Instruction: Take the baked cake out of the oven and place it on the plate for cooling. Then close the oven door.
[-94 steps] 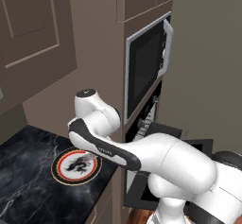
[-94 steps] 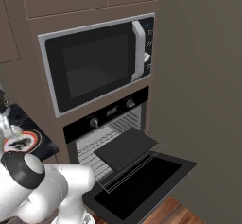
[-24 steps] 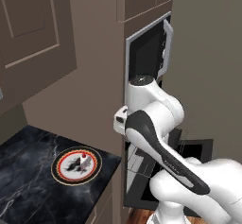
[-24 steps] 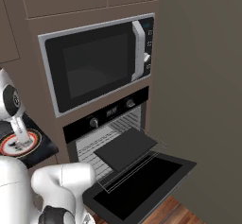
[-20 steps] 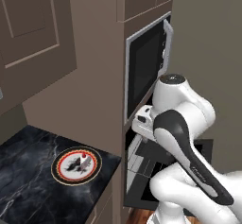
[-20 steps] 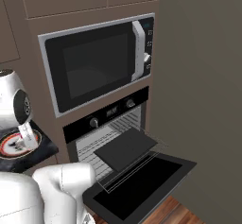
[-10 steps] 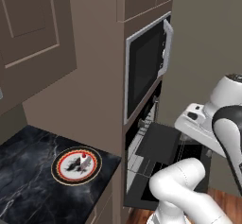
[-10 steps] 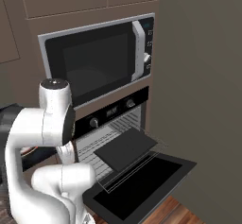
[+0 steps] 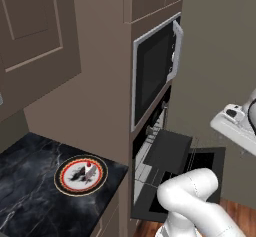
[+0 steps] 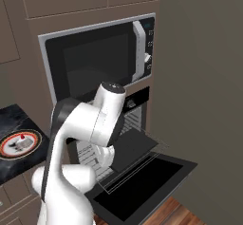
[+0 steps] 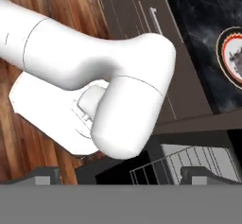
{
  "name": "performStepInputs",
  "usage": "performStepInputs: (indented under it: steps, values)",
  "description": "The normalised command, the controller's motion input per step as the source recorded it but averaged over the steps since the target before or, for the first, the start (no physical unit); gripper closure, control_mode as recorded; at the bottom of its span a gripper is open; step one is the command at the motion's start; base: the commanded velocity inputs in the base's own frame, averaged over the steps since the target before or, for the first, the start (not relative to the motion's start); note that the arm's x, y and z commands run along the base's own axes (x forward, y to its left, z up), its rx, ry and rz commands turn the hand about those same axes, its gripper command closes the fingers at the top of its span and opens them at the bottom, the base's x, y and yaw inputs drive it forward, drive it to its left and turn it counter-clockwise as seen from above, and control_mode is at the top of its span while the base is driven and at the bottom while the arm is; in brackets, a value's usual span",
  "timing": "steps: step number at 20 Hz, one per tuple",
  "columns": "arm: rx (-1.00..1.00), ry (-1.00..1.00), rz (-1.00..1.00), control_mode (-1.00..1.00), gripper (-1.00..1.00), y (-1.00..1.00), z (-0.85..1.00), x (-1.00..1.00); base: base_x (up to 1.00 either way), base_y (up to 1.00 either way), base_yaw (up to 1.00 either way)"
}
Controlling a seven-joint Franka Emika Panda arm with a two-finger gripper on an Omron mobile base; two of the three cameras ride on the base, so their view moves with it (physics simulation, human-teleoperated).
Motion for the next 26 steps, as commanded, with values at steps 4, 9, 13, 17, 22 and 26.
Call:
performStepInputs:
  steps: [4,9,13,17,22,26]
  values:
    - [0.03,0.11,-0.4,-1.0,-1.0,-0.43,-0.21,0.72,0.0,0.0,0.0]
    - [0.0,0.04,-0.6,-1.0,-1.0,-0.33,-0.38,0.59,0.0,0.0,0.0]
    - [0.0,0.02,-0.67,-1.0,-1.0,-0.34,-0.48,0.39,0.0,0.0,0.0]
    - [0.01,0.05,-0.68,-1.0,-1.0,-0.34,-0.53,0.32,0.0,0.0,0.0]
    - [0.05,0.15,-0.64,-1.0,-1.0,-0.36,-0.53,0.32,0.0,0.0,0.0]
    - [0.1,0.3,-0.54,-1.0,-1.0,-0.33,-0.49,0.38,0.0,0.0,0.0]
